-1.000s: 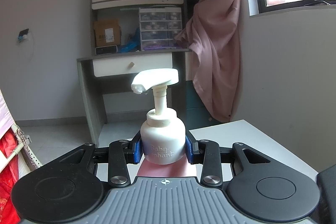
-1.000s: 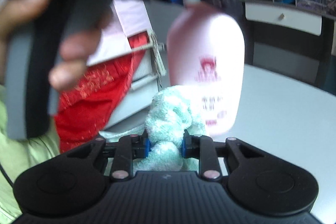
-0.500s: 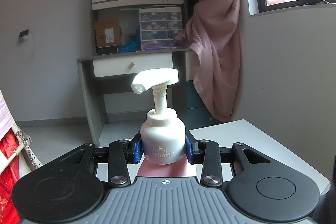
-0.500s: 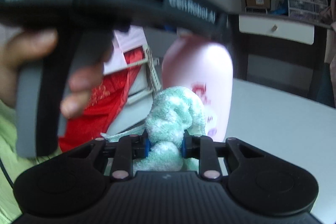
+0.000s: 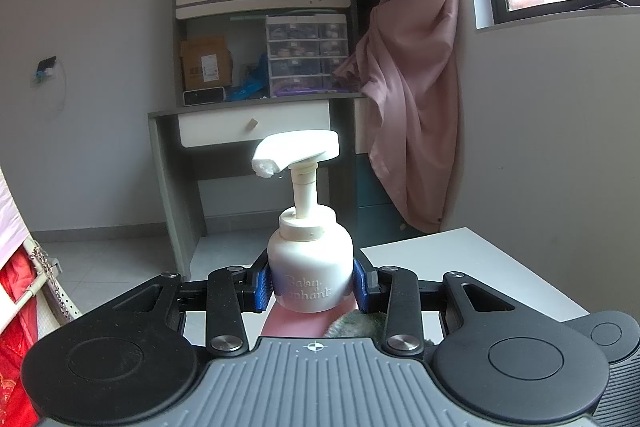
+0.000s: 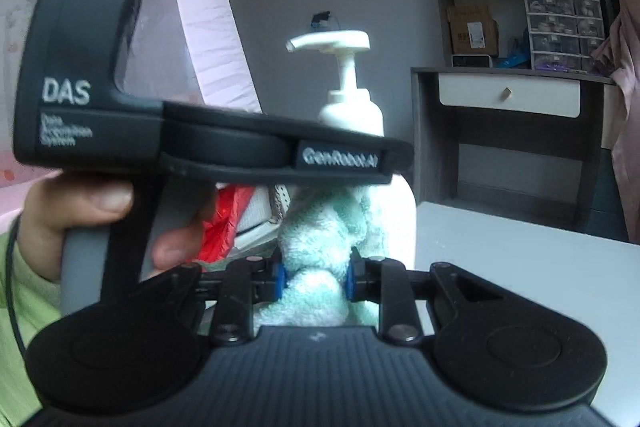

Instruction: Clean container

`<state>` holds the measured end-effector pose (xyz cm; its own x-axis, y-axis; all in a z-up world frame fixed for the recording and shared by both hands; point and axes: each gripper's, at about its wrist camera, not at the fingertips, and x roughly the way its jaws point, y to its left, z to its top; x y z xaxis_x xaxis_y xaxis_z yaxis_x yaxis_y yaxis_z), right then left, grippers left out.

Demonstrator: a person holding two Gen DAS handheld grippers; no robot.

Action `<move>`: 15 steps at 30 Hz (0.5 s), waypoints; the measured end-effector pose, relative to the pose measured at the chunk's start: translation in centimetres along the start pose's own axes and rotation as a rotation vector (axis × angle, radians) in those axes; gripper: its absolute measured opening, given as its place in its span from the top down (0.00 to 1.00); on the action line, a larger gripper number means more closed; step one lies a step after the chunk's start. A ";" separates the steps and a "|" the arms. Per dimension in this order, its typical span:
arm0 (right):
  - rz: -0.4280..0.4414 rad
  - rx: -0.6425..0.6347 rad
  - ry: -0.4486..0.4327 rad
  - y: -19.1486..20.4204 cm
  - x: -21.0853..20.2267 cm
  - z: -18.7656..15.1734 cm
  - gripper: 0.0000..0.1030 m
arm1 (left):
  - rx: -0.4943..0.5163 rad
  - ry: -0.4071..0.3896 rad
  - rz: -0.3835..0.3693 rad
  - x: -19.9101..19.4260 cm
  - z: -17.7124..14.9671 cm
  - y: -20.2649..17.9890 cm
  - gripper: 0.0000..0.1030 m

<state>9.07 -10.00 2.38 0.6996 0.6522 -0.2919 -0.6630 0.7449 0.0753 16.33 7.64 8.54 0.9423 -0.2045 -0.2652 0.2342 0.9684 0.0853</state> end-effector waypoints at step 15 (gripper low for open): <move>-0.043 0.046 0.187 -1.9 3.1 -3.4 0.74 | -0.001 0.000 0.000 0.0 -0.1 -0.3 0.62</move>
<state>11.55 -9.86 -1.94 0.6624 0.5852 -0.4677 -0.6178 0.7798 0.1009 16.26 7.38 8.46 0.9422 -0.2044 -0.2653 0.2340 0.9685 0.0848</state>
